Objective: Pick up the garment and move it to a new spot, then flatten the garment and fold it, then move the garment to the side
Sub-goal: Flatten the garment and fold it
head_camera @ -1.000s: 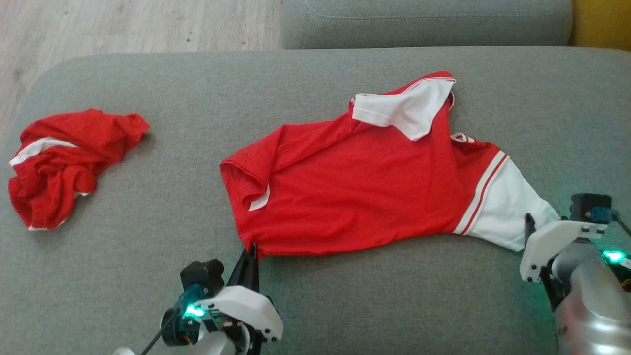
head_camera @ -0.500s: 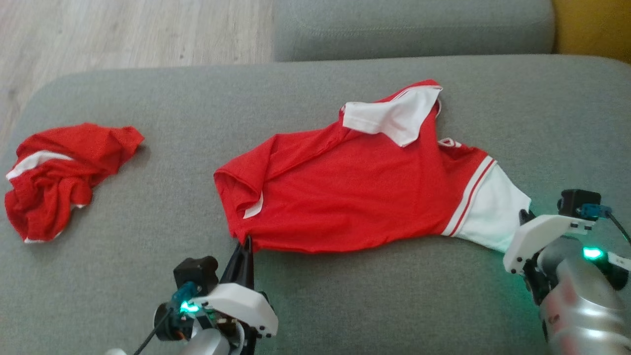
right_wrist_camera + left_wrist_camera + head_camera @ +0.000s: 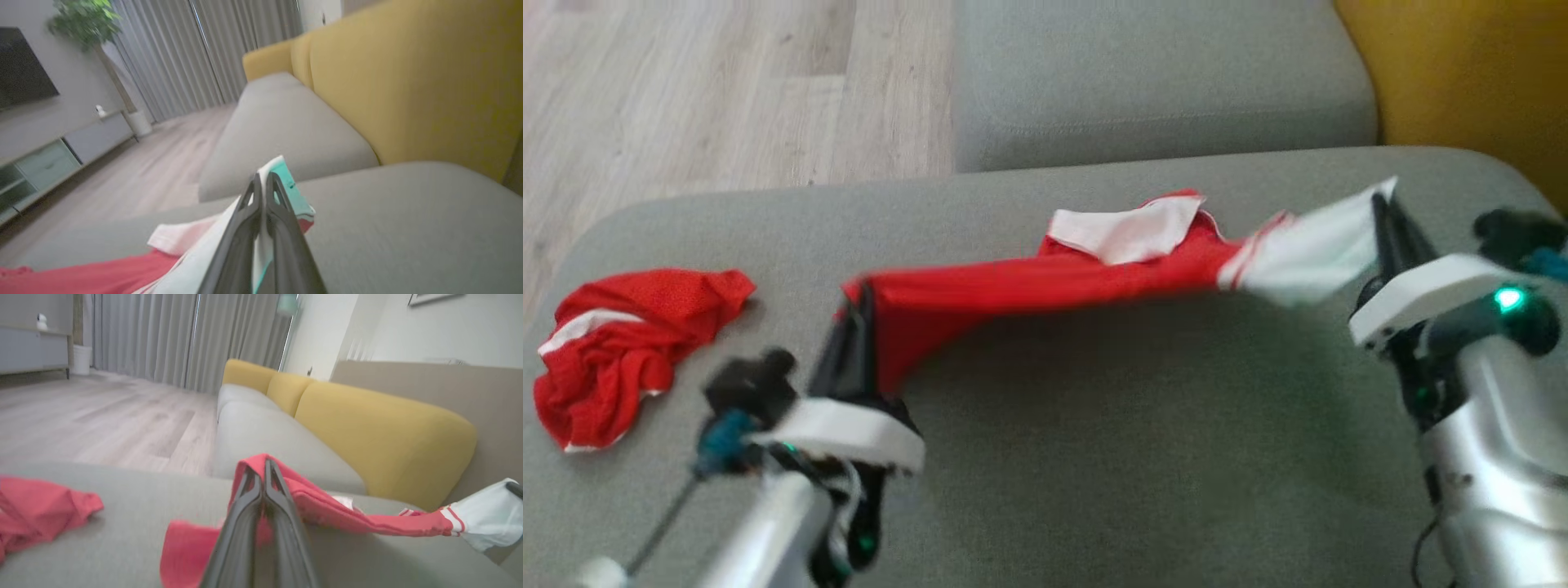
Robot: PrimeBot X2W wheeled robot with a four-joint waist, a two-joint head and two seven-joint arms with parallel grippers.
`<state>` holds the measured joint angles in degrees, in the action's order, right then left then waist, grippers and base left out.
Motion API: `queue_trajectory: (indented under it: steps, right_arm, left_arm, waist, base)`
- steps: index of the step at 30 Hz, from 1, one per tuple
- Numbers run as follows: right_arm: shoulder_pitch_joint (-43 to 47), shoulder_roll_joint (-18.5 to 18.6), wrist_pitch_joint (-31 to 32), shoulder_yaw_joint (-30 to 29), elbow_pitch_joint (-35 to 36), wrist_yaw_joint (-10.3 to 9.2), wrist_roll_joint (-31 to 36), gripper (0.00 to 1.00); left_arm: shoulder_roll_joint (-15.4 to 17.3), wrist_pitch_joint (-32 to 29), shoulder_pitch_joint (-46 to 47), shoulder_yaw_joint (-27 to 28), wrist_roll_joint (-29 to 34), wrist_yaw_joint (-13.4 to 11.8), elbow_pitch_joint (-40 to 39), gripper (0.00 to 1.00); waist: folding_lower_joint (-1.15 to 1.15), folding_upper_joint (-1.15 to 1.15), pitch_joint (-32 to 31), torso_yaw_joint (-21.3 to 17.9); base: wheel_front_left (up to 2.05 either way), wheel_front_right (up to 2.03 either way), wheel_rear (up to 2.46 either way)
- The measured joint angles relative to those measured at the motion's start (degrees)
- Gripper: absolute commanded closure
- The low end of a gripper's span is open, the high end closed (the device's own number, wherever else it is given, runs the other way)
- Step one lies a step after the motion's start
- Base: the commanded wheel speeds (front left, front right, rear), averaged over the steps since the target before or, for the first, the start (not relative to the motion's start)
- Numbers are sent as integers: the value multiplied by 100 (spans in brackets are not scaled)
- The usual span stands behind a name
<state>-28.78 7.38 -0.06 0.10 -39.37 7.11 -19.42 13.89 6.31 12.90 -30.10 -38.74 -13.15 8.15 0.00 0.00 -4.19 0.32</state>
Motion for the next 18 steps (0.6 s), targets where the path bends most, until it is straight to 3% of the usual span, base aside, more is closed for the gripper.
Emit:
queue_trajectory:
  steps: [6,10,11,18]
  right_arm:
    - [618,432,552,140,2204,-1,-790,100]
    - [961,471,1011,-136,3684,-1,-967,100]
    - [1033,471,1252,-330,4358,0,-978,100]
    - [1062,372,2125,-891,6105,-1,-922,100]
  left_arm:
    - [485,-288,388,390,-1,-69,-1118,100]
    - [849,-644,592,582,-1,-105,-1879,100]
    - [1035,-849,726,651,8,-157,-2242,100]
    - [1475,-1583,1300,773,111,-223,-3139,100]
  waist:
    - [0,0,-236,-87]
    - [-1,0,-332,-139]
    - [0,0,-360,-165]
    - [-1,0,-333,-266]
  base:
    - [0,0,0]
    - [0,0,0]
    - [0,0,0]
    - [0,0,0]
